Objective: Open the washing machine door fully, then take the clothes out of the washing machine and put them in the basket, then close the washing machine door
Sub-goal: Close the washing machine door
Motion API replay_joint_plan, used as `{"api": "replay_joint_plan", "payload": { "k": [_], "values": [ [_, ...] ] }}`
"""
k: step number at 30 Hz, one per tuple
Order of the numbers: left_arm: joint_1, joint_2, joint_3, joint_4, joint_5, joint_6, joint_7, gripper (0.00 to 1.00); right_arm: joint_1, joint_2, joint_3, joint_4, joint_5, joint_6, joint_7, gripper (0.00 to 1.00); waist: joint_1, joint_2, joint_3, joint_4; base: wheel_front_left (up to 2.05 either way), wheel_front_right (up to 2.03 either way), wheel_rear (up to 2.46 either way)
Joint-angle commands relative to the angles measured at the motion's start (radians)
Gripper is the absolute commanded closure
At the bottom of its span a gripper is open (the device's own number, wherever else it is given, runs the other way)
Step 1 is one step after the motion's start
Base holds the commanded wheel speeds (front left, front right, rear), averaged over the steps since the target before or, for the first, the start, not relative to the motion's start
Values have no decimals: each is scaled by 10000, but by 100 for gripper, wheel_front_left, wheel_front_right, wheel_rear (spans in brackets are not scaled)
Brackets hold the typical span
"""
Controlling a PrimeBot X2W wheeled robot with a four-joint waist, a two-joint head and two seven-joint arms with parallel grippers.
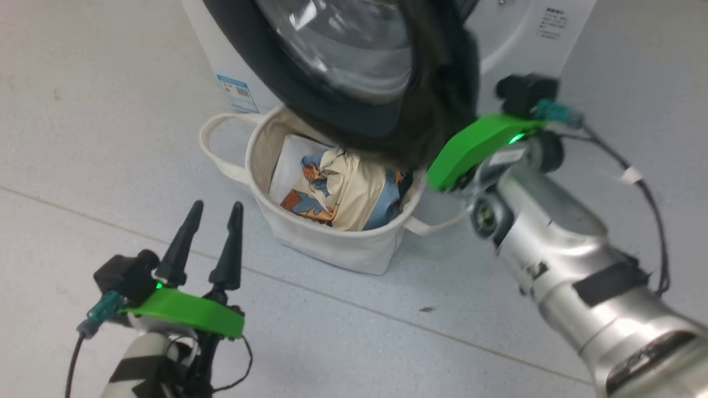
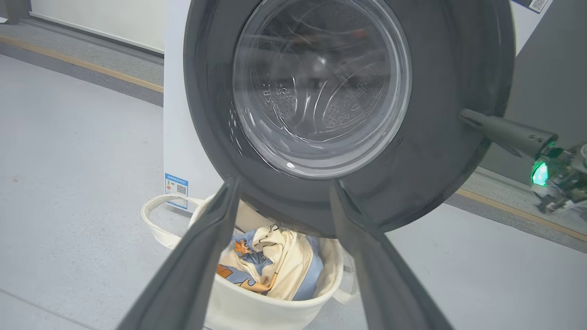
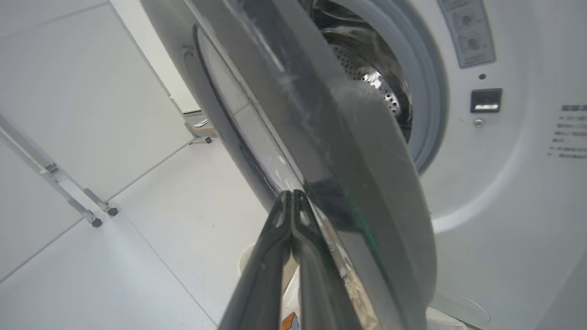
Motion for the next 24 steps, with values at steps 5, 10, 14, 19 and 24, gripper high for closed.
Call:
{"api": "replay_joint_plan", "payload": {
  "k": [5,10,14,19,24],
  "values": [
    [-335,-77,156,-761,246,-60,-122,0,-1328,144,-618,553,129,-4,-185,100,0,0,503,50,0,0,0],
    [-430,-382,-133,-944,431,-61,-122,0,-2529,144,-1262,1557,-708,-4,-187,100,0,0,1066,248,0,0,0],
    [-572,-621,-324,-1086,492,-62,-122,0,-3392,144,-2078,2438,-1583,-4,-188,100,0,0,1479,472,0,0,0],
    [-641,-818,-409,-1105,543,-62,-122,0,-3925,144,-3413,3137,-2829,-4,-188,100,0,0,1712,676,0,0,0],
    [-678,-917,-483,-1028,591,-62,-122,0,-4158,144,-4505,3589,-3839,-4,-188,100,0,0,1772,769,0,0,0]
  ]
}}
